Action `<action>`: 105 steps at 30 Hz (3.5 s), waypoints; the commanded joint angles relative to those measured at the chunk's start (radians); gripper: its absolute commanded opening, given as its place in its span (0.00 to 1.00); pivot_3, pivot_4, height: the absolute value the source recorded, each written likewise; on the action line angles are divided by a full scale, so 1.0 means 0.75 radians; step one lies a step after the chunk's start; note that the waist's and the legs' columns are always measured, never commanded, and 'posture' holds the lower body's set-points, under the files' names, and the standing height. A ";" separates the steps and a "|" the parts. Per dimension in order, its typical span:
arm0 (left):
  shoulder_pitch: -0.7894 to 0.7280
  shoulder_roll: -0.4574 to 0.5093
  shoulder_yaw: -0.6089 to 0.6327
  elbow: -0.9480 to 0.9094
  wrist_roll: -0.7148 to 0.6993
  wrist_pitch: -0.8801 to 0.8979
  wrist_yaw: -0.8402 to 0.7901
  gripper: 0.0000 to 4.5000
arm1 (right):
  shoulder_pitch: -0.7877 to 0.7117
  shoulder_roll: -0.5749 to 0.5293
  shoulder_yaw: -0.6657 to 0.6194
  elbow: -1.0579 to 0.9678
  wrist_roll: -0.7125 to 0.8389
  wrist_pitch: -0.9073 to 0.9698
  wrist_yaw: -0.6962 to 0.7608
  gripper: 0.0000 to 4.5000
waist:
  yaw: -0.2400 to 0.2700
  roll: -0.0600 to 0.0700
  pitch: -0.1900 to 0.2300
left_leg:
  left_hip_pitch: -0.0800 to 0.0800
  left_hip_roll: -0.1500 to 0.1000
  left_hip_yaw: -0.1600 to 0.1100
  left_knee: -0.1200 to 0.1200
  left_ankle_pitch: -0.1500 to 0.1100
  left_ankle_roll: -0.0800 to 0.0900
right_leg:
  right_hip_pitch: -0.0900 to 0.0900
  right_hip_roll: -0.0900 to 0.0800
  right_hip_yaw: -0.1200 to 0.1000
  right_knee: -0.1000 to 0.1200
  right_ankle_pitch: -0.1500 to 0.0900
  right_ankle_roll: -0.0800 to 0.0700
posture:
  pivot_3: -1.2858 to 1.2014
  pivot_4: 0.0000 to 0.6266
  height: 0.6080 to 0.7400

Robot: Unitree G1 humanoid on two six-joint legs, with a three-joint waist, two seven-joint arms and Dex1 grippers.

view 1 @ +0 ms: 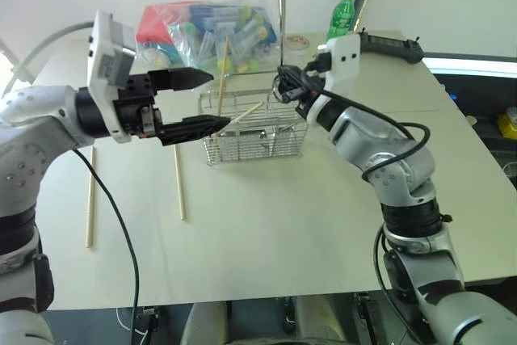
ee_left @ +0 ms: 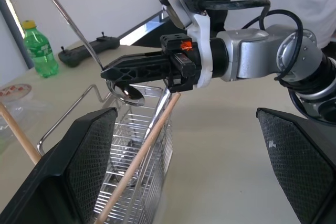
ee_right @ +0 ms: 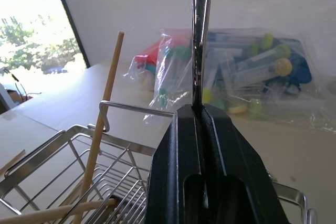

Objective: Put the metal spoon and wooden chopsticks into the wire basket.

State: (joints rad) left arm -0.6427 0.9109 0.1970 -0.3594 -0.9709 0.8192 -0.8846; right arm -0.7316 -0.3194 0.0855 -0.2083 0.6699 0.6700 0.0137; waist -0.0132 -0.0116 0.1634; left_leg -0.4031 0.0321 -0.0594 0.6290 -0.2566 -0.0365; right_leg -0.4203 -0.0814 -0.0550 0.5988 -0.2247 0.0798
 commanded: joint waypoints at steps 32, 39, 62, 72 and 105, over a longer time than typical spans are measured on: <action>0.009 0.167 0.189 0.270 0.261 0.016 0.109 1.00 | -0.178 -1.025 -0.434 -0.127 0.450 0.508 1.326 0.99 | -0.001 0.002 0.004 | 0.017 0.000 0.002 -0.003 -0.002 0.003 | 0.015 0.000 0.002 -0.002 -0.006 -0.002 | 0.52 0.24 0.71; 0.008 0.325 0.066 0.646 0.562 0.236 0.352 1.00 | -0.050 -1.012 -0.450 -0.204 0.447 0.485 1.310 0.99 | 0.000 0.001 0.004 | 0.017 0.000 0.004 0.000 -0.002 0.002 | 0.015 -0.001 0.002 -0.002 -0.007 0.001 | 0.52 0.24 0.71; -0.520 -0.110 -0.221 1.926 1.120 0.076 0.576 1.00 | 0.041 -0.949 -0.581 -0.344 0.664 0.596 0.940 0.99 | 0.031 -0.012 0.003 | 0.016 0.000 0.005 -0.001 0.000 -0.002 | 0.014 -0.002 0.001 0.002 -0.001 0.003 | 0.52 0.24 0.71; -0.547 -0.173 -0.215 2.040 1.185 0.099 0.539 1.00 | 0.164 -1.020 -0.636 -0.419 0.769 0.573 0.952 0.99 | 0.034 -0.011 0.002 | 0.019 -0.001 0.005 0.002 0.000 -0.002 | 0.017 -0.005 0.001 0.002 -0.001 0.002 | 0.52 0.24 0.71; -1.113 -0.362 0.357 1.431 0.683 -0.682 0.577 0.02 | 0.274 -1.033 -0.637 -0.420 0.902 0.573 0.799 1.00 | 0.034 -0.018 0.003 | 0.016 -0.010 0.014 0.001 0.002 -0.013 | 0.018 -0.020 0.000 -0.004 0.005 0.016 | 0.52 0.24 0.71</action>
State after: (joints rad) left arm -1.4848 0.6656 0.4551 0.7893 -0.4037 0.2982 -0.4167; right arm -0.5212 -1.0947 -0.3646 -0.5031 1.3165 1.1074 0.6361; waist 0.0124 -0.0254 0.1658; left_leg -0.3907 0.0243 -0.0458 0.6299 -0.2548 -0.0466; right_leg -0.4057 -0.0977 -0.0547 0.5961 -0.2217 0.0937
